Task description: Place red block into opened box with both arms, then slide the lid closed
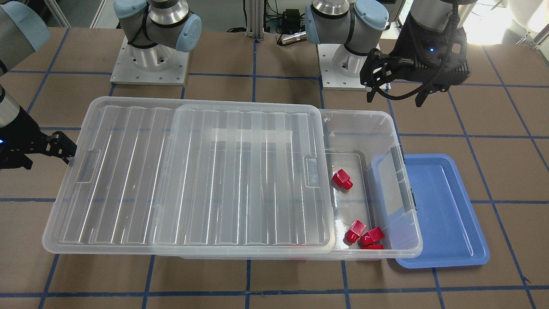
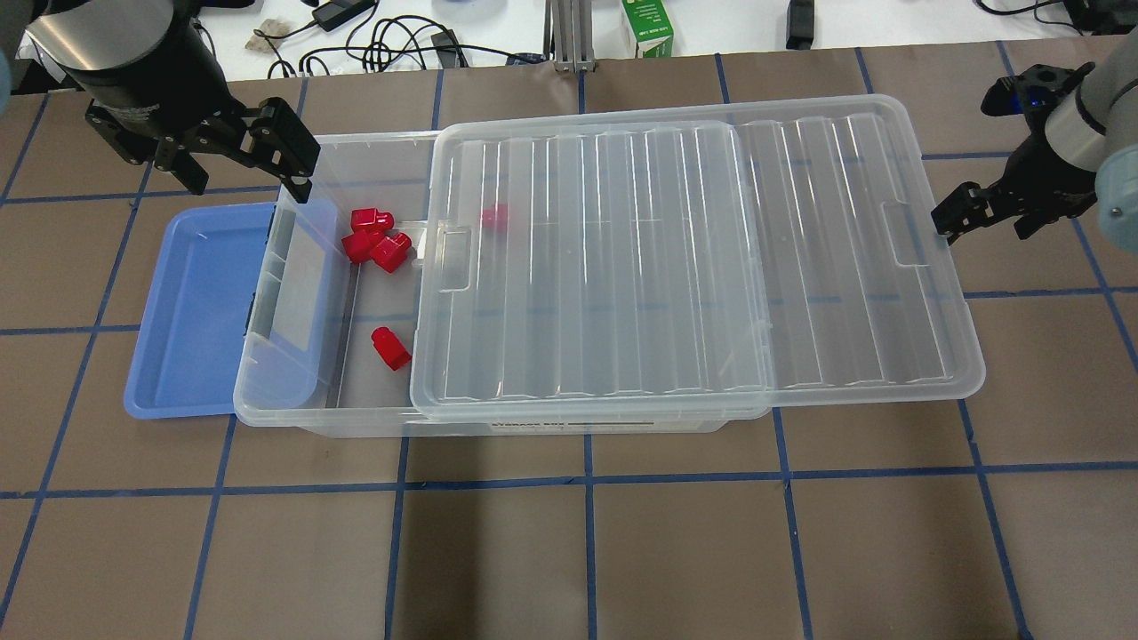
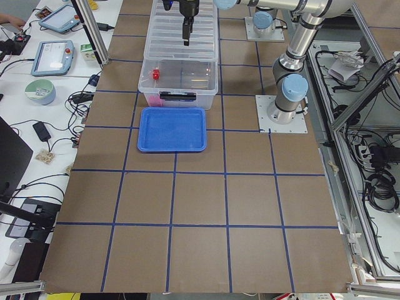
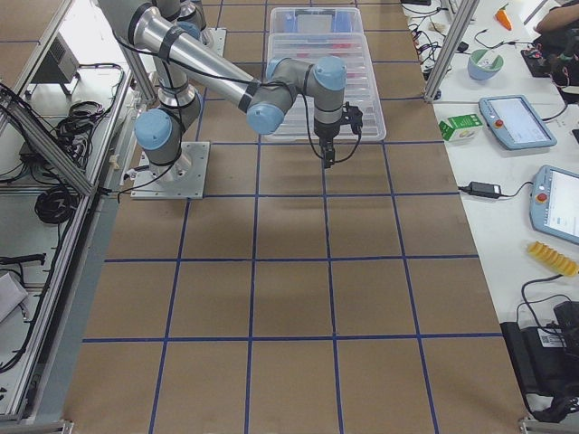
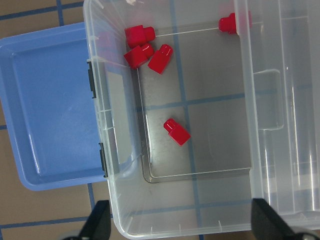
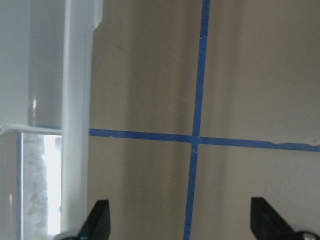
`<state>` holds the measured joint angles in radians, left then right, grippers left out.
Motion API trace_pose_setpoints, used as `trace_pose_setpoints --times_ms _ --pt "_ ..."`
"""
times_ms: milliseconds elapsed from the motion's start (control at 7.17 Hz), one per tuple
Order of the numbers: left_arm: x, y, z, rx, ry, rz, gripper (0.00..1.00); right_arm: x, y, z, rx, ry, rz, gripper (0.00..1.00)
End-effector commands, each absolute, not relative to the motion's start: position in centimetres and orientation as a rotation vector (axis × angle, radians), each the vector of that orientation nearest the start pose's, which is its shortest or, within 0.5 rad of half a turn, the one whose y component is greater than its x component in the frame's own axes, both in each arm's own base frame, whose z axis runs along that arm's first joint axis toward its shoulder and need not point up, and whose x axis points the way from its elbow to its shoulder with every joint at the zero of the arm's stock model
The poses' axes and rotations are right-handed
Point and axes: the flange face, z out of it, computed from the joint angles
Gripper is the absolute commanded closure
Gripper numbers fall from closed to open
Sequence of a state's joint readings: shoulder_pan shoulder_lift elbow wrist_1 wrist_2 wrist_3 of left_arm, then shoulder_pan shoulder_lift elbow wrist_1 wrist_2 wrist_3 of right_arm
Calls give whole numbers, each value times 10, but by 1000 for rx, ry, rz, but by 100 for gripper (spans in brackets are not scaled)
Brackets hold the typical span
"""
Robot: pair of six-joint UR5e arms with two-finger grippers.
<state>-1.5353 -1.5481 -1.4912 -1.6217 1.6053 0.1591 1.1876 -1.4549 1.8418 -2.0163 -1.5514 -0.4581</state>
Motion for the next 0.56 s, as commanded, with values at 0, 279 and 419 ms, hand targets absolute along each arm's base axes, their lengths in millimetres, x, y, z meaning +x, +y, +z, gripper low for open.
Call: trace_pose_setpoints --times_ms 0,279,419 --pt "-111 -489 535 184 3096 -80 0 -27 -531 348 -76 3141 -104 0" --pt "-112 -489 533 186 3094 -73 0 33 -529 351 -63 3149 -110 0" --pt "-112 -490 533 186 3095 -73 0 61 -526 351 -89 3152 -109 0"
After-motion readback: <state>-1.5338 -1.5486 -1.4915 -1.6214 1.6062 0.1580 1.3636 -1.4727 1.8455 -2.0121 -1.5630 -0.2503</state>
